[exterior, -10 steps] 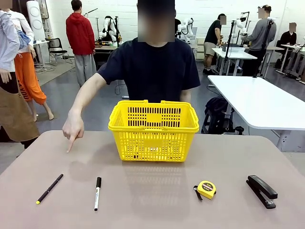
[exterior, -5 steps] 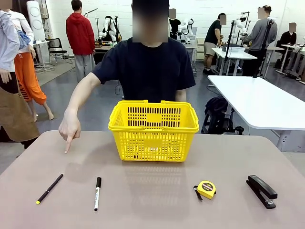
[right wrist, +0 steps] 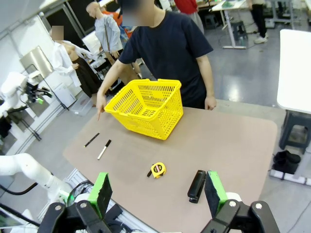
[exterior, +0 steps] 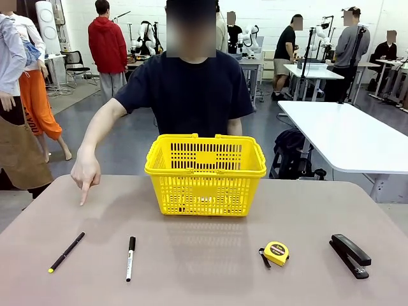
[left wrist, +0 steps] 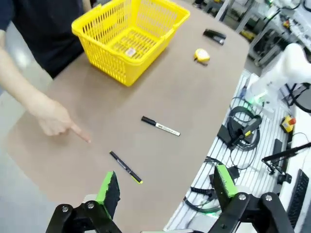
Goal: Place the items the person wants into the basket.
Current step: Pick up the item the person points to and place it in the Market Basket.
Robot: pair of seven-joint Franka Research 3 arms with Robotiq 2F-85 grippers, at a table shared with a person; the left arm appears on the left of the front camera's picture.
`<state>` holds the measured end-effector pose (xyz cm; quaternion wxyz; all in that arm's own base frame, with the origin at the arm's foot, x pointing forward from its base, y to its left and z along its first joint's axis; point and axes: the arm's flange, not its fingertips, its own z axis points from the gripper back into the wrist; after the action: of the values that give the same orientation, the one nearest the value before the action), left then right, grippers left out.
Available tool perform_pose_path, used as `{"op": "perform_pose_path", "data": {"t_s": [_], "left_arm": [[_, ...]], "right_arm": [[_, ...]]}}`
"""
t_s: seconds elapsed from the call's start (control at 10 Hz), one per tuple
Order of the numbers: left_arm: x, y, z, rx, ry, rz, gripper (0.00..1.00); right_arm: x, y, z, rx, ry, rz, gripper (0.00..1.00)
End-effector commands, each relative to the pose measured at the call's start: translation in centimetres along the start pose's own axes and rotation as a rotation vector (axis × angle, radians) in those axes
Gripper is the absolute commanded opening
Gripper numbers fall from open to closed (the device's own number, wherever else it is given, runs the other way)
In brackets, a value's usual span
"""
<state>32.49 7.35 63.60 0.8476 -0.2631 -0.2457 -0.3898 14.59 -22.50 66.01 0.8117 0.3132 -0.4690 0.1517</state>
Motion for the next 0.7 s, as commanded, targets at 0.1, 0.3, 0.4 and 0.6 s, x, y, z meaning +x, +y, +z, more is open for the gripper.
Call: {"op": "perform_pose_path", "data": {"t_s": [0.1,0.3,0.4,0.6], "left_arm": [[1.8,-2.5,-7.1,0.167,0.276,0.164,1.0],[1.1,-2.0,-12.1,0.313,0.367,0.218,1.0],[0.5,-0.8,-14.1,0.389,0.419,0.223,1.0],[-1.6,1.1,-18.7,0.52,0.424,0.25,1.0]], "right_arm": [[-0.1,0.0,-0.2,0.023,-0.011,0.008,1.0],[-0.1,0.0,-0.2,0.023,-0.011,0.008,1.0],[-0.1,0.0,-0.2,0.023,-0.011,0.008,1.0],[-0.1,0.0,-0.2,0.023,-0.011,0.008,1.0]]}}
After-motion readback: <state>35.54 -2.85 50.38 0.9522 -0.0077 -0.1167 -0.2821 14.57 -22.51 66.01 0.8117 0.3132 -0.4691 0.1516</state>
